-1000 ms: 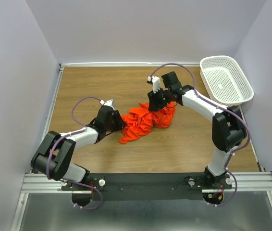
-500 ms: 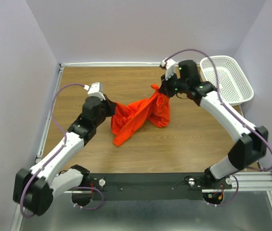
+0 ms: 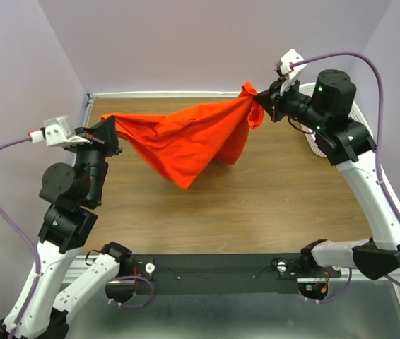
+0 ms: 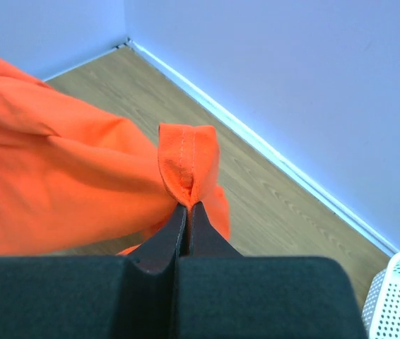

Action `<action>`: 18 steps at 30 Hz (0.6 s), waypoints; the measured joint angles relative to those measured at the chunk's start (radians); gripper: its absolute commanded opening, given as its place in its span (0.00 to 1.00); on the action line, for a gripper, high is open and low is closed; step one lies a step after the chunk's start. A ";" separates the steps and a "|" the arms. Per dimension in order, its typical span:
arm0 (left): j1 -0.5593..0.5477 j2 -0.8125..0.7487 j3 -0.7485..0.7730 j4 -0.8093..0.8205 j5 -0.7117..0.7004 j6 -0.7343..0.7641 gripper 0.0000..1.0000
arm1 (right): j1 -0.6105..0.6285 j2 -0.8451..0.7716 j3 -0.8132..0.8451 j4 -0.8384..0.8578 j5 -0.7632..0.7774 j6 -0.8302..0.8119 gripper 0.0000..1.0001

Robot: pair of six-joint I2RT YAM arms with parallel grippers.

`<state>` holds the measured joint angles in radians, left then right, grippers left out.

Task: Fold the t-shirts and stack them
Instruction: Flatten the tshirt out

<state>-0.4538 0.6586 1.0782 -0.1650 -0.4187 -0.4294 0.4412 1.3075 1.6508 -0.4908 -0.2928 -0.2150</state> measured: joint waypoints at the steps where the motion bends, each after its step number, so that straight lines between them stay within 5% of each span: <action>1: 0.000 -0.009 0.011 -0.001 -0.010 0.011 0.00 | 0.000 -0.014 0.001 -0.002 0.000 -0.003 0.01; 10: 0.000 0.052 0.027 0.011 -0.015 0.045 0.00 | 0.000 -0.068 -0.010 -0.014 0.002 -0.021 0.01; 18: 0.003 0.303 0.188 0.039 0.039 0.064 0.00 | 0.000 0.068 0.094 -0.045 0.146 -0.040 0.01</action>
<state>-0.4507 0.9615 1.2659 -0.1261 -0.3798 -0.3656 0.4412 1.3758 1.7447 -0.5358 -0.1463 -0.2546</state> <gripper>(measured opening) 0.012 0.012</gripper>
